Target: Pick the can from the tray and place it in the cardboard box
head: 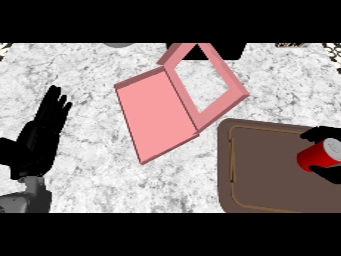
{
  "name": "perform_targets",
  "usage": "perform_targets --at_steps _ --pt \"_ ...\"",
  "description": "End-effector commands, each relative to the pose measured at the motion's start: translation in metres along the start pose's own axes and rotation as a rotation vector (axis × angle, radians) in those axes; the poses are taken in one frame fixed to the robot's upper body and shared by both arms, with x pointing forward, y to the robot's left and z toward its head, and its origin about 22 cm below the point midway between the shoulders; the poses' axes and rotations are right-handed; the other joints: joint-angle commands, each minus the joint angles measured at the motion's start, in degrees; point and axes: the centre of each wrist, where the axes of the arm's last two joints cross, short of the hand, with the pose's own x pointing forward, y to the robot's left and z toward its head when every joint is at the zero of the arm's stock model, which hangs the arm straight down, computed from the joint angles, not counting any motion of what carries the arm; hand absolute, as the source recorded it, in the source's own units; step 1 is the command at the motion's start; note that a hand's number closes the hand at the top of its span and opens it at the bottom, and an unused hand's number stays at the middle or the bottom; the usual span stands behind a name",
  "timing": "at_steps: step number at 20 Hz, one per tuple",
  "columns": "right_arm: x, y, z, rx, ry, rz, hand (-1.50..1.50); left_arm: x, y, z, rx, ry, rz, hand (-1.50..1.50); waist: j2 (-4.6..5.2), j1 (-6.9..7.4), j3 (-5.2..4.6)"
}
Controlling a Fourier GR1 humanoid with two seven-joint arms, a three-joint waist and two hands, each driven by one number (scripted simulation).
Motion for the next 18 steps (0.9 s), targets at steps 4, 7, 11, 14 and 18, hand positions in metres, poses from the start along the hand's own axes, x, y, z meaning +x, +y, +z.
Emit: perform_targets --at_steps 4,7,11,14,18 --pt "0.000 -0.001 -0.003 -0.060 -0.067 0.122 1.50 0.006 0.005 0.003 0.013 0.000 -0.002 0.00 -0.02 0.06 0.01" --pt "0.002 -0.011 0.006 -0.099 -0.063 0.106 1.50 -0.009 0.004 0.001 0.001 0.002 -0.007 0.00 -0.01 -0.06 0.00" --pt "0.156 0.096 -0.051 -0.056 -0.294 0.295 1.50 0.004 -0.010 -0.007 -0.060 -0.008 -0.013 0.00 -0.25 5.57 -0.63" --pt "0.206 0.116 -0.059 -0.061 -0.363 0.397 1.50 0.003 -0.022 -0.008 -0.113 0.006 -0.014 0.00 -0.22 9.50 -1.04" --pt "0.273 0.150 -0.057 -0.138 -0.417 0.498 1.50 0.004 -0.030 -0.011 -0.151 0.010 -0.018 0.00 -0.36 10.61 -0.89"
